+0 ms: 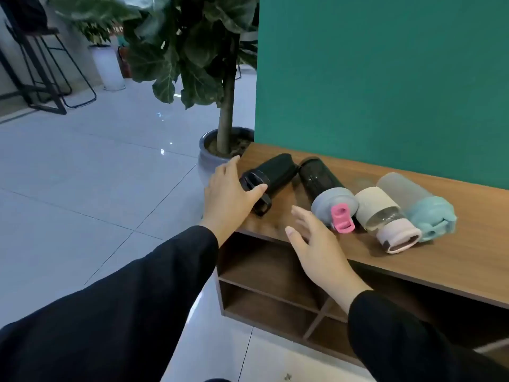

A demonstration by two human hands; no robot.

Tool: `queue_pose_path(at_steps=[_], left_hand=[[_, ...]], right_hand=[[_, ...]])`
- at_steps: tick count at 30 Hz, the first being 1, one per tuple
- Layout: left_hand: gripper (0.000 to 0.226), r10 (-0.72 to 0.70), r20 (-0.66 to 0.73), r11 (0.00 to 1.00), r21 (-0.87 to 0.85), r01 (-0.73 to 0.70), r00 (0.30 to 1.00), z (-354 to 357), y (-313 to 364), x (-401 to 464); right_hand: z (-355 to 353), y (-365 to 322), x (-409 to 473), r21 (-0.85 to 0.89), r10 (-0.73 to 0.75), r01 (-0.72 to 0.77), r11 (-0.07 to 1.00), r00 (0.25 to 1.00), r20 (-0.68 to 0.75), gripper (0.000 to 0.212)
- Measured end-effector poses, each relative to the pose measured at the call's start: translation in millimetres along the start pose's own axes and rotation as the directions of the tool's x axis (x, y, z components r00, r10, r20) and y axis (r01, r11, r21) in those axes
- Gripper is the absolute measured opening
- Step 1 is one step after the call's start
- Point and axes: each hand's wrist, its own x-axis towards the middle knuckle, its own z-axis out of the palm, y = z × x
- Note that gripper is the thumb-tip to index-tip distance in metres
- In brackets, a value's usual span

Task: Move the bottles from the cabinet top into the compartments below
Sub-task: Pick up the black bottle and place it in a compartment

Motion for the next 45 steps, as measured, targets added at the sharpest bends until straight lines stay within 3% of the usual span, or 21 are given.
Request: queue_pose_path(at_steps=[4,6,10,14,21,26,31,35,39,43,45], left_hand=[[0.097,-0.092,0.289,0.991,-0.071,0.117,0.953,11.2,-9.2,36.2],[0.098,-0.092,0.368,0.990,-0.068,0.125,0.925,18.2,-10.3,46.2],[0.084,-0.051,0.347,0.991,-0.099,0.091,0.936,22.3,-11.5,48.6],[0.071,-0.053,0.255,0.965,-0.234,0.115,0.965,15.8,-14.0,26.2],[0.058,-0.082,0.230,0.787,-0.581,0.205,0.970,-43.5,14.2,-41.1],[0.045,-0.154,0.359,0.684,-0.634,0.362,0.920,-89.9,40.8,-99.2],[0.023,-0.120,0.509,0.710,-0.556,0.432,0.852,-112.8,41.2,-147.3],[0.022,-0.151,0.688,0.834,-0.298,0.465,0.710,-76.9,38.6,-169.0],[0.046,-0.229,0.753,0.833,-0.177,0.525,0.617,-23.6,23.9,-175.9],[0.048,-0.434,0.693,0.603,-0.251,0.757,0.575,25.1,-7.2,-165.4],[0.046,-0.508,0.628,0.473,-0.369,0.800,0.590,48.1,-24.0,-164.1]], right_hand=[[18.3,-10.0,39.0,0.046,0.016,-0.019,0.999,0.998,0.063,0.065],[26.2,-13.8,54.1,0.043,0.036,-0.040,0.998,0.996,0.086,0.072],[33.2,-18.2,66.8,0.079,0.042,-0.049,0.996,0.995,0.092,0.079],[36.5,-22.1,54.0,0.173,0.003,-0.011,0.985,0.999,0.047,0.082],[14.8,-54.5,0.5,0.304,-0.108,0.139,0.943,0.987,-0.116,0.073],[-16.0,-72.5,-70.9,0.146,-0.270,0.282,0.948,0.958,-0.097,0.084],[-34.2,-40.8,-114.3,0.005,-0.388,0.389,0.921,0.920,0.049,0.100],[-8.5,7.9,-131.7,0.071,-0.266,0.261,0.963,0.961,0.070,0.086],[23.8,59.1,-129.4,0.193,-0.006,-0.010,0.981,0.997,0.082,0.070],[48.0,84.0,-108.7,0.130,0.077,-0.090,0.987,0.991,0.107,0.078],[66.6,91.0,-89.3,0.162,0.137,-0.155,0.975,0.984,0.115,0.079]])
